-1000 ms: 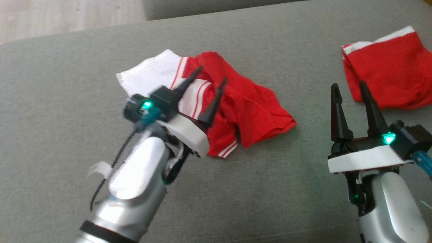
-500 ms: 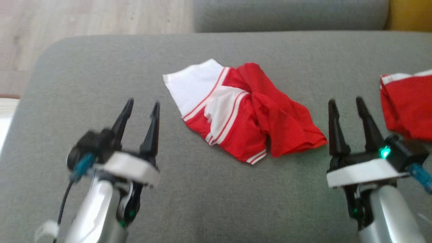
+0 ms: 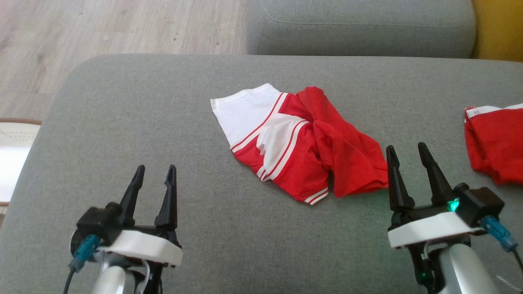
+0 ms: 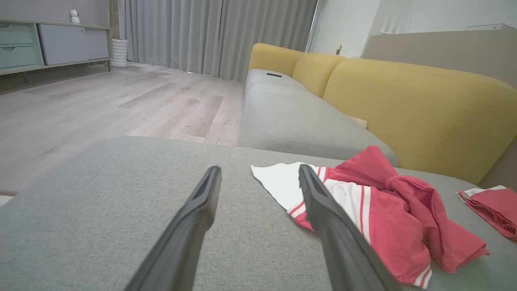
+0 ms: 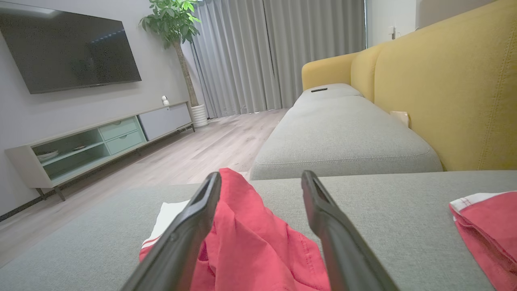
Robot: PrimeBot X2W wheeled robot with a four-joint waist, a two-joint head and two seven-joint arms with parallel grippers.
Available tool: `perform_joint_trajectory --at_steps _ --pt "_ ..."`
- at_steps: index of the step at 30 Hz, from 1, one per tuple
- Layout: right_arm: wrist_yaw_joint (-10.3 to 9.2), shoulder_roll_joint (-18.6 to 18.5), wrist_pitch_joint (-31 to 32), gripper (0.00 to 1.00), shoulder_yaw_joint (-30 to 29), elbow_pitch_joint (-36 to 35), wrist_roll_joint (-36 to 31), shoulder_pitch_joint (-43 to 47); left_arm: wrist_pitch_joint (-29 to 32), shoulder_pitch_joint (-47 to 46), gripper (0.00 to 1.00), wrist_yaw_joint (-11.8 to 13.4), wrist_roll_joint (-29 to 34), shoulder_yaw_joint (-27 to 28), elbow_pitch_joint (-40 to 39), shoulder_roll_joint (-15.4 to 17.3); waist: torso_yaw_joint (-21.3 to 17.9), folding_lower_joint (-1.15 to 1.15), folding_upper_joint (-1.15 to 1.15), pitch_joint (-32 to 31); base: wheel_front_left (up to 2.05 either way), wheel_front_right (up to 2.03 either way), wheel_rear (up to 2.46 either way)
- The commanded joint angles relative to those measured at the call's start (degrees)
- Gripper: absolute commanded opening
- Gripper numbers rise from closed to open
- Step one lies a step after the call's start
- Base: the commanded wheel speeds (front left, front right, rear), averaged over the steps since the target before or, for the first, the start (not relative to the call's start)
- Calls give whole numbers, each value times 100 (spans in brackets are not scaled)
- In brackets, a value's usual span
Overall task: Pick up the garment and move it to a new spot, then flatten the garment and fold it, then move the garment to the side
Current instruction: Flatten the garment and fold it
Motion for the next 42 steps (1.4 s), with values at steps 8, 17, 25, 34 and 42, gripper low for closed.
perform_joint_trajectory --at_steps 8,17,25,34,42 --pt "-5 11 55 100 338 -232 -14 -194 -30 -369 100 -131 90 222 -197 -26 50 0 0 96 0 0 0" --pt "-5 -266 577 100 1292 16 149 -508 -30 -435 100 -129 -53 17 -90 -28 272 0 0 271 0 0 0" --pt "-5 -365 1162 100 1607 1044 347 -1222 -30 -594 100 -97 -215 -261 -42 -29 679 0 0 528 0 0 0" --pt "-5 -378 1397 29 1578 2324 339 -1923 -30 -637 100 -44 -356 -507 9 -29 1082 0 0 657 0 0 0" --pt "-5 -280 637 0 1499 2479 420 -2491 -30 -609 100 8 -395 -586 43 -29 1193 0 0 560 0 0 0"
